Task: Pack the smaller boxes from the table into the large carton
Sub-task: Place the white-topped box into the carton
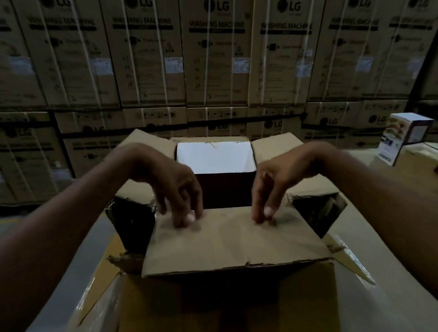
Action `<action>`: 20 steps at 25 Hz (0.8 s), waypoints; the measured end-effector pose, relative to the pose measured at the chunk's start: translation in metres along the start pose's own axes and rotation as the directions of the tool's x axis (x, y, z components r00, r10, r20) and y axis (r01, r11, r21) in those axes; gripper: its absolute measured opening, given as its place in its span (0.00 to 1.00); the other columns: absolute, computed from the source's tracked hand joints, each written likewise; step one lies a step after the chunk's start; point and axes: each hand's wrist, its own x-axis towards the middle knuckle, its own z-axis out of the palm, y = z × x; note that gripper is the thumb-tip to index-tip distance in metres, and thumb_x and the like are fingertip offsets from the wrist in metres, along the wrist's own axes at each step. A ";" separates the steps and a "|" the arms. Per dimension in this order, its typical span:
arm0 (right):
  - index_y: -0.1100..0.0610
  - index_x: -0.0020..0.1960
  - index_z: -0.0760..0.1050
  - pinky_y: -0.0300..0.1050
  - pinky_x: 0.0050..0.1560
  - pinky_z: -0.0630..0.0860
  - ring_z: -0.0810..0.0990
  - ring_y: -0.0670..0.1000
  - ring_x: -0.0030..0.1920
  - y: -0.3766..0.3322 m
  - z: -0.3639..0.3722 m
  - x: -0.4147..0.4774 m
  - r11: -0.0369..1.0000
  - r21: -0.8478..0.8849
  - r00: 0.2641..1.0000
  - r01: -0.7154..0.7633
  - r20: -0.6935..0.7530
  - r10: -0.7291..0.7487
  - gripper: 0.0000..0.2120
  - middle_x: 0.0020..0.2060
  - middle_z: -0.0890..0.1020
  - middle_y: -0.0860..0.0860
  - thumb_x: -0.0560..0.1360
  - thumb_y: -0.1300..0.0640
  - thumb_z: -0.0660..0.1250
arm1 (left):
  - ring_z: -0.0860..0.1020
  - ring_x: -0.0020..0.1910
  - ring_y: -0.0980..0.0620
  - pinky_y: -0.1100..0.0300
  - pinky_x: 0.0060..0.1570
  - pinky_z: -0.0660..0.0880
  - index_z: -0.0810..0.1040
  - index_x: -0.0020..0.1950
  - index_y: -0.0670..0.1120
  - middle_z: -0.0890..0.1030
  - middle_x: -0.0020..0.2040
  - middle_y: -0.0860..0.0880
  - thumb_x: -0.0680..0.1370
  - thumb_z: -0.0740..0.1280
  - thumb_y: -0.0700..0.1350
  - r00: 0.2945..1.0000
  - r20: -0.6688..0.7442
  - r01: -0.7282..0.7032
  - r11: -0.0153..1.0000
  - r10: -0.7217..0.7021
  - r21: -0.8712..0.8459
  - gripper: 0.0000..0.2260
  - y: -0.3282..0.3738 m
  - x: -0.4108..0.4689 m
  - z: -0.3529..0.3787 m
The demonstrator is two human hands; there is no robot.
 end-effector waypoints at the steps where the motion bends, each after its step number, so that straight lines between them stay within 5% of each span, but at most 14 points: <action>1: 0.59 0.61 0.83 0.50 0.63 0.77 0.84 0.50 0.56 -0.002 0.006 0.008 1.000 -0.017 1.000 -0.014 0.013 0.014 0.12 0.53 0.87 0.51 0.78 0.65 0.70 | 0.85 0.52 0.50 0.60 0.44 0.80 0.78 0.63 0.47 0.85 0.56 0.45 0.76 0.75 0.44 1.000 0.028 0.010 1.000 -0.010 0.003 0.17 -0.003 0.006 0.005; 4: 0.56 0.61 0.83 0.48 0.60 0.80 0.85 0.50 0.55 -0.002 -0.002 0.020 1.000 -0.003 0.984 -0.019 -0.180 0.018 0.12 0.52 0.87 0.50 0.78 0.61 0.72 | 0.85 0.48 0.49 0.56 0.46 0.80 0.79 0.60 0.45 0.85 0.52 0.44 0.76 0.76 0.46 0.999 -0.043 -0.006 0.999 0.004 -0.046 0.15 -0.013 0.014 -0.003; 7: 0.51 0.66 0.80 0.46 0.61 0.78 0.83 0.47 0.59 0.006 -0.027 0.048 0.992 -0.021 0.902 -0.126 -0.418 0.106 0.16 0.57 0.86 0.47 0.80 0.60 0.70 | 0.85 0.50 0.50 0.55 0.47 0.78 0.81 0.58 0.44 0.86 0.50 0.47 0.78 0.72 0.52 0.960 -0.278 -0.034 0.998 0.019 -0.047 0.14 -0.027 0.038 -0.022; 9: 0.50 0.73 0.74 0.48 0.69 0.73 0.76 0.50 0.68 0.015 -0.033 0.080 0.956 -0.115 0.905 -0.272 -0.369 0.213 0.22 0.67 0.80 0.49 0.81 0.63 0.65 | 0.83 0.55 0.50 0.58 0.50 0.79 0.81 0.63 0.46 0.85 0.56 0.49 0.80 0.70 0.53 0.941 -0.339 0.022 0.998 -0.003 0.053 0.16 -0.036 0.066 -0.029; 13: 0.48 0.84 0.46 0.52 0.77 0.60 0.56 0.57 0.81 0.046 -0.028 0.142 0.834 -0.322 0.894 -0.448 -0.177 0.412 0.39 0.83 0.52 0.51 0.81 0.63 0.63 | 0.78 0.60 0.48 0.50 0.63 0.76 0.76 0.71 0.43 0.79 0.66 0.45 0.79 0.71 0.51 0.966 -0.211 0.218 0.900 -0.146 0.377 0.23 -0.067 0.138 -0.029; 15: 0.48 0.83 0.37 0.54 0.79 0.57 0.49 0.58 0.82 0.062 -0.037 0.160 0.782 -0.380 0.868 -0.494 -0.269 0.418 0.44 0.83 0.43 0.52 0.81 0.59 0.64 | 0.76 0.65 0.46 0.47 0.66 0.74 0.69 0.75 0.44 0.75 0.71 0.44 0.77 0.74 0.51 0.963 -0.200 0.246 0.883 -0.178 0.400 0.30 -0.080 0.161 -0.038; 20: 0.54 0.84 0.45 0.56 0.73 0.66 0.63 0.57 0.78 0.068 -0.082 0.162 0.660 -0.538 0.821 -0.525 -0.525 0.226 0.39 0.78 0.64 0.57 0.81 0.45 0.61 | 0.59 0.79 0.44 0.51 0.76 0.60 0.47 0.84 0.47 0.56 0.81 0.43 0.78 0.72 0.54 0.874 -0.485 0.234 0.888 -0.015 0.396 0.44 -0.088 0.168 -0.105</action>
